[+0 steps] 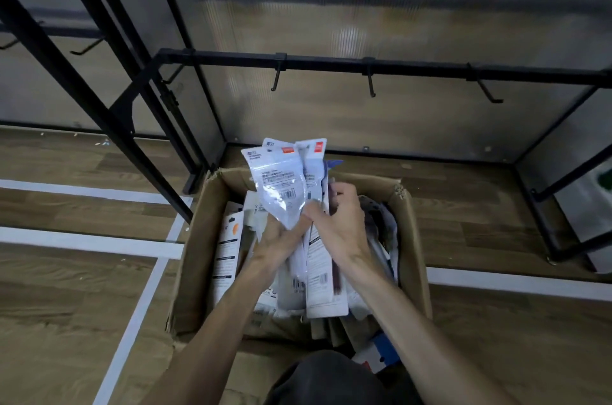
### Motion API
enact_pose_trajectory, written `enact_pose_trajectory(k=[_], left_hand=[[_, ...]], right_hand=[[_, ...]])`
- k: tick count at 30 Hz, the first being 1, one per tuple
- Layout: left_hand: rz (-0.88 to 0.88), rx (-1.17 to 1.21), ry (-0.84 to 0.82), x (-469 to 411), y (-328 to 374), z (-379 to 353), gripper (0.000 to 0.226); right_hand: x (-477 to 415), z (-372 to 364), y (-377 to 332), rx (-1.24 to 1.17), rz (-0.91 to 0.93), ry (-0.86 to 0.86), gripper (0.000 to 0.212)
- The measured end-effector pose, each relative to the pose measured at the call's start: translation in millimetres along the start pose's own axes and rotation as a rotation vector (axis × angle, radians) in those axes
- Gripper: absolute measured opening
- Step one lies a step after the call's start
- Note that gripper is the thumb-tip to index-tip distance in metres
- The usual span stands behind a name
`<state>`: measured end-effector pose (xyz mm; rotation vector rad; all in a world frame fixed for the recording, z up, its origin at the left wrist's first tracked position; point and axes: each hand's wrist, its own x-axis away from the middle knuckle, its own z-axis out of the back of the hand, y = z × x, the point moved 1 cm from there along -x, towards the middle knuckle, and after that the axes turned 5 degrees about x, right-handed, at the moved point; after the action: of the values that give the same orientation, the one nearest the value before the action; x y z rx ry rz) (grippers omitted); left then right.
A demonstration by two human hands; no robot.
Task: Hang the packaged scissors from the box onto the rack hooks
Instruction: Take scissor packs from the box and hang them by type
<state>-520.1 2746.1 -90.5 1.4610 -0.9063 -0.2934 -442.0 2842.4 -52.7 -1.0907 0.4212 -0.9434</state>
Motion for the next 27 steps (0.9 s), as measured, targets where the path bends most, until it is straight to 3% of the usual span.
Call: enact_pose_trajectory(k=[3,6,13,18,27], left_hand=[[-0.052,0.028,-0.013,2.1,11.0,-2.2,0.052],[-0.115,0.024,-0.035,5.0,27.5,0.0,0.046],[-0.123,0.050,-0.079,31.9,77.2,2.8,0.060],[-0.143,0.056,-0.066,95.9,183.2,-24.2,0.055],[-0.187,-0.098,-0.114,219.4,455.7,-73.1,0.051]], right_hand=[[1.0,-6.2,-6.4,-0.037,0.017,0.094,0.067],[-6.3,-1.4,-1.6,-0.178,-0.114,0.039,0.077],[10.6,25.4,-42.1,-0.483,-0.108,-0.157,0.041],[52.6,92.7,-140.5,-0.499,-0.123,-0.188,0.038],[121.6,242.9,-399.3,-0.432,-0.112,-0.184,0.040]])
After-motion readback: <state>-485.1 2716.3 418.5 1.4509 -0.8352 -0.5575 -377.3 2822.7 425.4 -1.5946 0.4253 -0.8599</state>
